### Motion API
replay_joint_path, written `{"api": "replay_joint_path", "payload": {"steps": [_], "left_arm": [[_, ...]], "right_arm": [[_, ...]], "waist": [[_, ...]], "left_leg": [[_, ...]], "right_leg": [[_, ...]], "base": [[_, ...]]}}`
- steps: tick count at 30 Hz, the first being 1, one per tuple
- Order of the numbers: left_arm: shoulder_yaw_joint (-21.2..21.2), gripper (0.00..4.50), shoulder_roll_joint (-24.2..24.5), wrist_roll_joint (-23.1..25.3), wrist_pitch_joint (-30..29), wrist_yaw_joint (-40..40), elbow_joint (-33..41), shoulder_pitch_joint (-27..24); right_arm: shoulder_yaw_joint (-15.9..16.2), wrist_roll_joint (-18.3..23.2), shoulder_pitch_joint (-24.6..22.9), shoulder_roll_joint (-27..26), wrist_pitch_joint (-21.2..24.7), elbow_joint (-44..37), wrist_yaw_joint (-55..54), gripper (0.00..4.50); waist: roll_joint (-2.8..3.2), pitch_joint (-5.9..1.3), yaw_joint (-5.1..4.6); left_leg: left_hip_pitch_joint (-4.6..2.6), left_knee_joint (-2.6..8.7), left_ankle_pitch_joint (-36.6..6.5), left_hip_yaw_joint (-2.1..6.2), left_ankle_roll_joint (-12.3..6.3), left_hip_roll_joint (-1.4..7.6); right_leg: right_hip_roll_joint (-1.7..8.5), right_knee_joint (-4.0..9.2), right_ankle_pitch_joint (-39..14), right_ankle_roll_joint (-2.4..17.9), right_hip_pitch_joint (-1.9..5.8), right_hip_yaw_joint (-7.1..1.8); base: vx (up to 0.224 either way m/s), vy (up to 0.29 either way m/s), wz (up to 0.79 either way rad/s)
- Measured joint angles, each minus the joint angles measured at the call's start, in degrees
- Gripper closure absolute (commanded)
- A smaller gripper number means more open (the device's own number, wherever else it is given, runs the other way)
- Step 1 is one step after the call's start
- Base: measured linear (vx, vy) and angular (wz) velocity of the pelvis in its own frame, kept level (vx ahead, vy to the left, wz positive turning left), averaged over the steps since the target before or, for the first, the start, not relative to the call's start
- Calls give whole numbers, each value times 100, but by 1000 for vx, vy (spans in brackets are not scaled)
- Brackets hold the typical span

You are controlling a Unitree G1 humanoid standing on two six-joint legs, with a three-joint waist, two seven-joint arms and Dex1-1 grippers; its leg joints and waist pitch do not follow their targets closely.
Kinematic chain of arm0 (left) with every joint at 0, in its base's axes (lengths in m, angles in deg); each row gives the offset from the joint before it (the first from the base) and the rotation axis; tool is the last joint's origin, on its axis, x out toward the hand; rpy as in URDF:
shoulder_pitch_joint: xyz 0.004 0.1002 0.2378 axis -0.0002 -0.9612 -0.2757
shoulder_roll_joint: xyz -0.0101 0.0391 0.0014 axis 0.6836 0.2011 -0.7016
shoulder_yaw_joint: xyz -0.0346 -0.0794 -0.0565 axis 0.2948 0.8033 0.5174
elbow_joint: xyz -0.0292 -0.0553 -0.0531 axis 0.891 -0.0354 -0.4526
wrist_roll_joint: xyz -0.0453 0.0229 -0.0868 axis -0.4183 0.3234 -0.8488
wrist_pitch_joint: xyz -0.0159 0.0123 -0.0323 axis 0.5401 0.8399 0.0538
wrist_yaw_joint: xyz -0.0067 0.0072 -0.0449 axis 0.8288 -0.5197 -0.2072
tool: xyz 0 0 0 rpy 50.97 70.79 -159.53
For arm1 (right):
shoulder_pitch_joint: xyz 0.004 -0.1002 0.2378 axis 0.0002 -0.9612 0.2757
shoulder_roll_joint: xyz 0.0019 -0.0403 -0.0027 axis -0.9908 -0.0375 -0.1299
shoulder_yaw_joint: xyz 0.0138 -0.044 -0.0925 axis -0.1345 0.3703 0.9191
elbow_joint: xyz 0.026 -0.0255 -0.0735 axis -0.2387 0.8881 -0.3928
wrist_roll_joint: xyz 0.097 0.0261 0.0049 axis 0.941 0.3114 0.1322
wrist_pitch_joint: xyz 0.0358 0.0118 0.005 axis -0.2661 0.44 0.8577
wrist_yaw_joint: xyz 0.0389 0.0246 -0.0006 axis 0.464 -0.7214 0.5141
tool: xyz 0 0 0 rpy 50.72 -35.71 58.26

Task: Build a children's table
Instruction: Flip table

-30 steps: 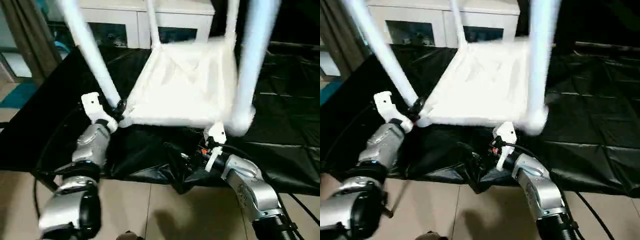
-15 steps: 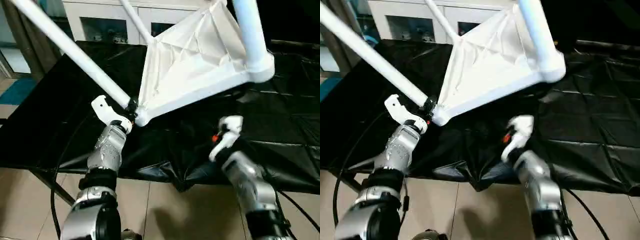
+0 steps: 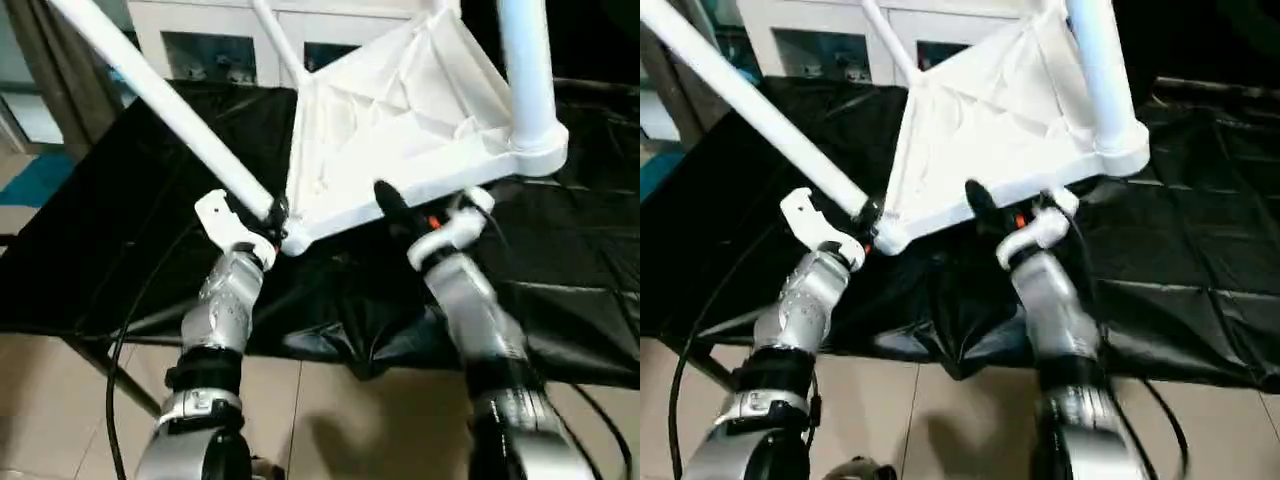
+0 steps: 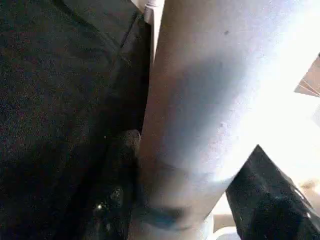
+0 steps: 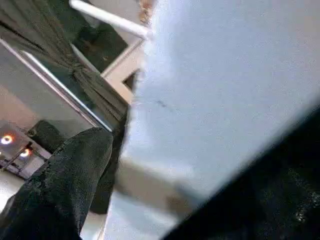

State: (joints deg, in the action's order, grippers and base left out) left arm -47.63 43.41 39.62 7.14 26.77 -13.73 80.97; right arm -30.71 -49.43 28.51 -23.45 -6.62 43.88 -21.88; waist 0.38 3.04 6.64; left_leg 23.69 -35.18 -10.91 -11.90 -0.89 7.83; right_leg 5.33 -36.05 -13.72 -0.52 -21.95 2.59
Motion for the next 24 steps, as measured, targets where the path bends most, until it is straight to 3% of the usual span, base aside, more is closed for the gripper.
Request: {"api": "replay_joint_path", "payload": {"steps": [5,10,12,24], "left_arm": [[-67,226,-59,0,-132,-27,197,-79],[-225,226,-154,2,-313,-38,470,-249],[-233,226,-186,2,-380,-37,538,-287],[-334,226,-187,2,-599,-32,712,-364]], "right_arm": [[-310,140,451,-25,-140,729,-9,0],[-879,458,1090,53,-392,1574,-37,0],[-929,490,1194,84,-453,1718,-26,36],[-1174,453,1466,288,-790,2450,106,121]], "waist": [[-1,0,-8],[0,0,-28],[1,0,-27],[12,-3,-18]], "left_leg": [[31,-18,7,0,-18,0],[38,-33,6,0,-21,2],[37,-35,7,0,-20,6],[39,-43,7,0,-21,6]], "right_leg": [[1,-8,1,-1,-19,2],[3,-18,5,-7,-24,1],[2,-21,5,-7,-24,3],[3,-25,8,-10,-23,5]], "base": [[0,0,0],[0,0,0],[0,0,0],[0,0,0]]}}
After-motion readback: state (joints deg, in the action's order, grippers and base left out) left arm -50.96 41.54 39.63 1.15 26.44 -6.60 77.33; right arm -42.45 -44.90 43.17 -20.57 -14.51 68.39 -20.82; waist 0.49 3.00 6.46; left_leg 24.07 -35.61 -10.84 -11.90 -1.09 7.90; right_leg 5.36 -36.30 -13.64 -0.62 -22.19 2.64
